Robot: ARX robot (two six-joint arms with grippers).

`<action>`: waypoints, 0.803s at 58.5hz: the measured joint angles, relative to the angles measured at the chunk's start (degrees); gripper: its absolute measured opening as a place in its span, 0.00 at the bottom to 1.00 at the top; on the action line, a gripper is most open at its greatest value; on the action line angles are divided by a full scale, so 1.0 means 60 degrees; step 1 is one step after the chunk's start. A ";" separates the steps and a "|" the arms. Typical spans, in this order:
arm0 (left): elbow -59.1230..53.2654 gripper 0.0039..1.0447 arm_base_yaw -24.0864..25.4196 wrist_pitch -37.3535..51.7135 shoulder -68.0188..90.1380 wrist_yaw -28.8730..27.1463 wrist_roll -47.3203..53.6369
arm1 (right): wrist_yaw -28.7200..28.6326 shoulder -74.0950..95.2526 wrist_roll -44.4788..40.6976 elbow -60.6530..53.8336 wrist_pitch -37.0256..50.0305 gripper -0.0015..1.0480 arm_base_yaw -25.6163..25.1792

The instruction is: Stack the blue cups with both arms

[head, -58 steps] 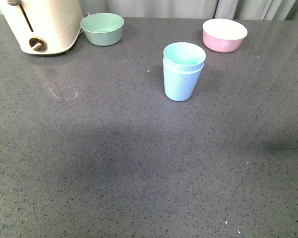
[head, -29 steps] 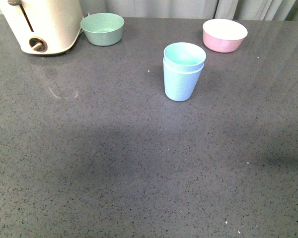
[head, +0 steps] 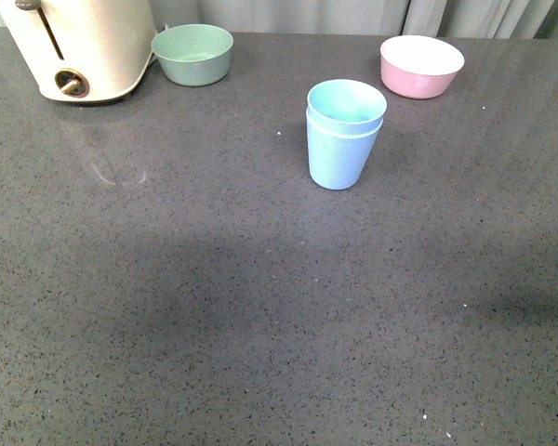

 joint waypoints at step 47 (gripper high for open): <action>0.0000 0.92 0.0000 0.0000 0.0000 0.0004 0.0000 | 0.0007 -0.1880 -0.0004 0.0007 -0.1938 0.52 0.0000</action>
